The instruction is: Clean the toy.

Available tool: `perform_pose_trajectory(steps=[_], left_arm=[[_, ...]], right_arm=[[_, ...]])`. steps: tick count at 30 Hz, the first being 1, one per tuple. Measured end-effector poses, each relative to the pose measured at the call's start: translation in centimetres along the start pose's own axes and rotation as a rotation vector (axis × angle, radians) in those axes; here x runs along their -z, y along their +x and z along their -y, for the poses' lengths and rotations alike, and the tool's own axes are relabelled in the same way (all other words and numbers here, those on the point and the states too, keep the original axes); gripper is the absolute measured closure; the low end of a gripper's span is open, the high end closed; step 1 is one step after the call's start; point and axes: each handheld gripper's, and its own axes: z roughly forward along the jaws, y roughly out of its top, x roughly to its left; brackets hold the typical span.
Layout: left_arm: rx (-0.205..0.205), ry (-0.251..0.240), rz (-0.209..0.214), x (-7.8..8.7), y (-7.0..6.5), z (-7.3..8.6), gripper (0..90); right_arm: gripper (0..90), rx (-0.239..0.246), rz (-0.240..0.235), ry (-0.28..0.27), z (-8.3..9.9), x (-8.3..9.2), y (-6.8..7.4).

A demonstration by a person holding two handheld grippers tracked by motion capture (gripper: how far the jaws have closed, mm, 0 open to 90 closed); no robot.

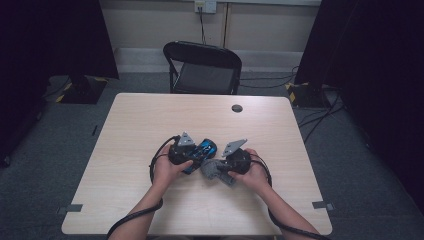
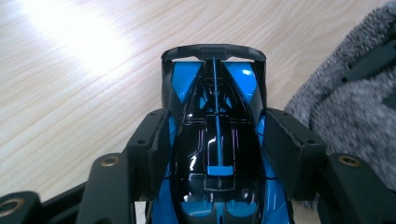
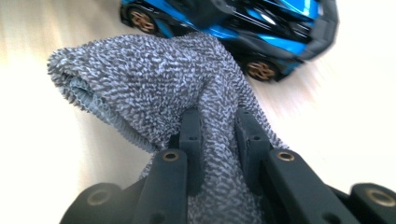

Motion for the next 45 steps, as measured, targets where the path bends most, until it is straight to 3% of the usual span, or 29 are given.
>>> perform_pose_trajectory(steps=[15,20,27,31,37,42,45], left_arm=[[0.001,0.005,0.0,0.0,0.0,0.0,42.1],[-0.002,0.009,0.001,0.0,0.0,-0.1,42.1],[-0.001,0.013,0.002,0.0,0.0,-0.2,42.1],[-0.002,0.012,0.003,0.0,0.0,-0.2,42.0],[-0.012,0.019,-0.004,0.0,-0.1,-0.2,42.0],[-0.014,0.02,-0.008,0.0,-0.2,-0.3,42.0],[-0.021,0.022,-0.017,0.0,-0.3,-0.3,41.9]], right_arm=[[75.7,-0.064,0.048,0.005,1.3,0.9,-2.2],[75.7,-0.113,0.055,-0.01,2.1,1.4,-3.0],[75.6,-0.121,0.061,-0.021,2.7,2.2,-3.2],[75.6,-0.091,0.037,-0.036,2.6,2.9,-2.2],[75.3,-0.015,-0.02,-0.048,2.3,3.7,0.8],[74.1,0.058,-0.076,-0.039,1.9,3.1,3.9],[73.8,0.076,-0.099,-0.04,1.7,2.3,5.0]])
